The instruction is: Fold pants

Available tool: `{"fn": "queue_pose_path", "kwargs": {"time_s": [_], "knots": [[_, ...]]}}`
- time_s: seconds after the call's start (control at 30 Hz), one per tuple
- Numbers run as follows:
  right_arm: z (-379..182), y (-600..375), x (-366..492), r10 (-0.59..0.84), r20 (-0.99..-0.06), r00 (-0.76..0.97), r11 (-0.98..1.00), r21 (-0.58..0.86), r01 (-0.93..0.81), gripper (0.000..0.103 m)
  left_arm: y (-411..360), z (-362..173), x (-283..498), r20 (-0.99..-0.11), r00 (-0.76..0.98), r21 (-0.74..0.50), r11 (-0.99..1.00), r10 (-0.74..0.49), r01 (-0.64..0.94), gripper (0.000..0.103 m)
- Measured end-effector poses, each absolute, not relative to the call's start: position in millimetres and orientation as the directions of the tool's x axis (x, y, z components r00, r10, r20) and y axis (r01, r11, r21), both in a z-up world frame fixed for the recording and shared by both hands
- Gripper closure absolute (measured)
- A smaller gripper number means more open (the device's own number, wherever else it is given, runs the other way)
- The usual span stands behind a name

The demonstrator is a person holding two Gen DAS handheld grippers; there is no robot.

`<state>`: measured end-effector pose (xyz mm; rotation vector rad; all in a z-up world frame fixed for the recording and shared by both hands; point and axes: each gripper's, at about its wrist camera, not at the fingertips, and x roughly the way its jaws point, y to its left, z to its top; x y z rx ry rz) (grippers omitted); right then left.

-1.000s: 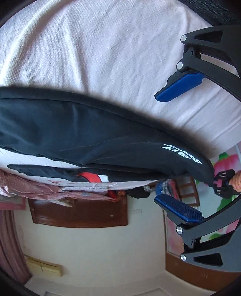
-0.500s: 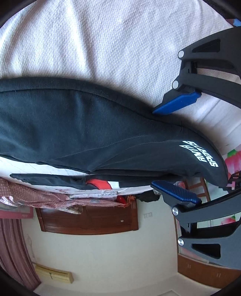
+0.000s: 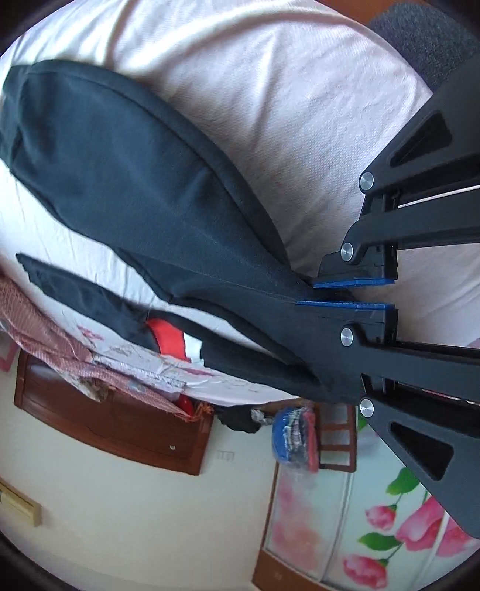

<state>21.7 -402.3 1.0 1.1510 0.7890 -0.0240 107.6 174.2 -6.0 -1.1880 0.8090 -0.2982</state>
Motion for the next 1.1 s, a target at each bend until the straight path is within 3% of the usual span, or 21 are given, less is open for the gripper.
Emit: {"fn": "queue_pose_path", "kwargs": {"time_s": [0.2,0.4,0.43,0.53,0.57,0.63,0.67,0.7,0.73,0.9,0.93,1.0,1.07,1.1], "knots": [[13,-415,-14,0.394,-0.611,0.687,0.513,0.766,0.387,0.098,169,4,30,-0.450,0.659,-0.881,0.423,-0.603,-0.214,0.097],[-22,-415,-41,0.413,-0.662,0.626,0.508,0.738,0.445,0.098,162,-9,-17,-0.544,0.590,-0.830,0.485,-0.596,-0.274,0.098],[-27,-414,-42,0.397,-0.675,0.622,0.522,0.723,0.453,0.098,159,-12,-22,-0.559,0.573,-0.821,0.499,-0.599,-0.279,0.103],[-47,-411,-38,0.358,-0.732,0.580,0.531,0.670,0.518,0.097,148,-11,-30,-0.654,0.503,-0.736,0.630,-0.565,-0.249,0.103],[-49,-408,-36,0.351,-0.755,0.554,0.539,0.647,0.540,0.094,146,-9,-29,-0.642,0.495,-0.743,0.634,-0.585,-0.214,0.103],[-41,-401,-38,0.337,-0.750,0.570,0.549,0.648,0.528,0.094,142,-5,-21,-0.655,0.478,-0.725,0.665,-0.584,-0.180,0.095],[-37,-398,-39,0.340,-0.741,0.578,0.537,0.658,0.527,0.091,146,-4,-17,-0.661,0.503,-0.716,0.670,-0.557,-0.198,0.074],[-35,-396,-39,0.365,-0.726,0.583,0.520,0.679,0.519,0.084,153,-7,-15,-0.636,0.533,-0.740,0.637,-0.558,-0.217,0.041],[-33,-392,-38,0.392,-0.704,0.592,0.504,0.703,0.502,0.069,156,-10,-15,-0.643,0.551,-0.735,0.632,-0.533,-0.246,0.031],[-12,-377,-37,0.411,-0.695,0.590,0.564,0.702,0.435,0.067,161,-41,-1,-0.700,0.511,-0.709,0.572,-0.499,-0.414,0.025],[-10,-375,-37,0.433,-0.674,0.598,0.551,0.723,0.416,0.067,163,-48,0,-0.662,0.522,-0.748,0.522,-0.538,-0.411,0.025],[-3,-369,-39,0.423,-0.677,0.602,0.577,0.713,0.397,0.067,162,-56,3,-0.685,0.505,-0.728,0.523,-0.525,-0.443,0.025],[3,-362,-34,0.430,-0.678,0.596,0.599,0.708,0.373,0.067,163,-58,13,-0.622,0.554,-0.783,0.467,-0.554,-0.411,0.025],[4,-360,-33,0.437,-0.672,0.599,0.596,0.714,0.367,0.067,161,-57,23,-0.642,0.553,-0.765,0.500,-0.531,-0.407,0.025]]}}
